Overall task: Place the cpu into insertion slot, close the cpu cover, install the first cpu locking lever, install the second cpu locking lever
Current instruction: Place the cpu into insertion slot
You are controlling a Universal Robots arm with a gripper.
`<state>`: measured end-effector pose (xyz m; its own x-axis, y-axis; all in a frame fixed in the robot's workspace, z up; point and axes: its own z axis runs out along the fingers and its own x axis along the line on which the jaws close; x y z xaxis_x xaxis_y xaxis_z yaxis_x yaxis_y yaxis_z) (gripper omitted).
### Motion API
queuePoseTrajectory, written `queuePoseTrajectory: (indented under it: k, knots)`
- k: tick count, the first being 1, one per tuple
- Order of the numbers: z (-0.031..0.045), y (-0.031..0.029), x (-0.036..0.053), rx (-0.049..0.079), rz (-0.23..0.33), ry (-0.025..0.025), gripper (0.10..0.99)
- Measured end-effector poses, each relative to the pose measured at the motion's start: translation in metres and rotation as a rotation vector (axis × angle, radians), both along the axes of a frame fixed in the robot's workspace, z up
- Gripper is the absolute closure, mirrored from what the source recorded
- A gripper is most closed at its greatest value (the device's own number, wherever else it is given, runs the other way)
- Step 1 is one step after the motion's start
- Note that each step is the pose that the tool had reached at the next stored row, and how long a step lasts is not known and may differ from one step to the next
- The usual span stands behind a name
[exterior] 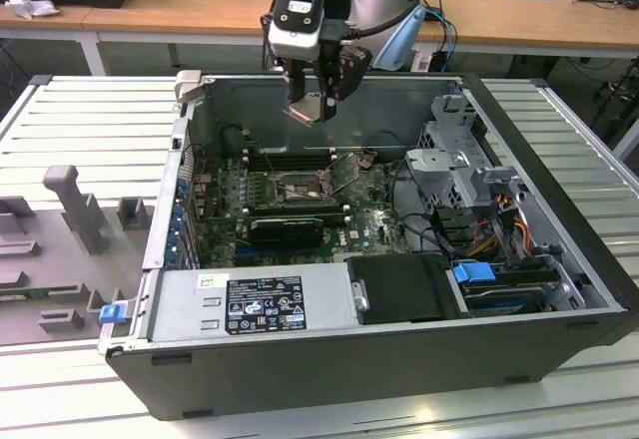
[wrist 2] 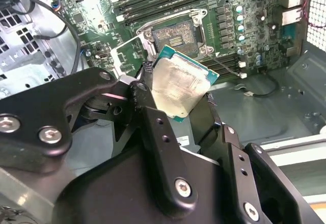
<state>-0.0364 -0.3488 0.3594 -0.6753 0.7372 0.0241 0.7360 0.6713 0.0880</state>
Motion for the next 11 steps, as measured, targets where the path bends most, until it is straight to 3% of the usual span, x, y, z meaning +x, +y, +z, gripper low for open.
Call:
queuePoseTrajectory:
  k: [11]
  knots:
    - [-0.0005,0.0000,0.0000,0.000,-0.120,0.0000,0.557]
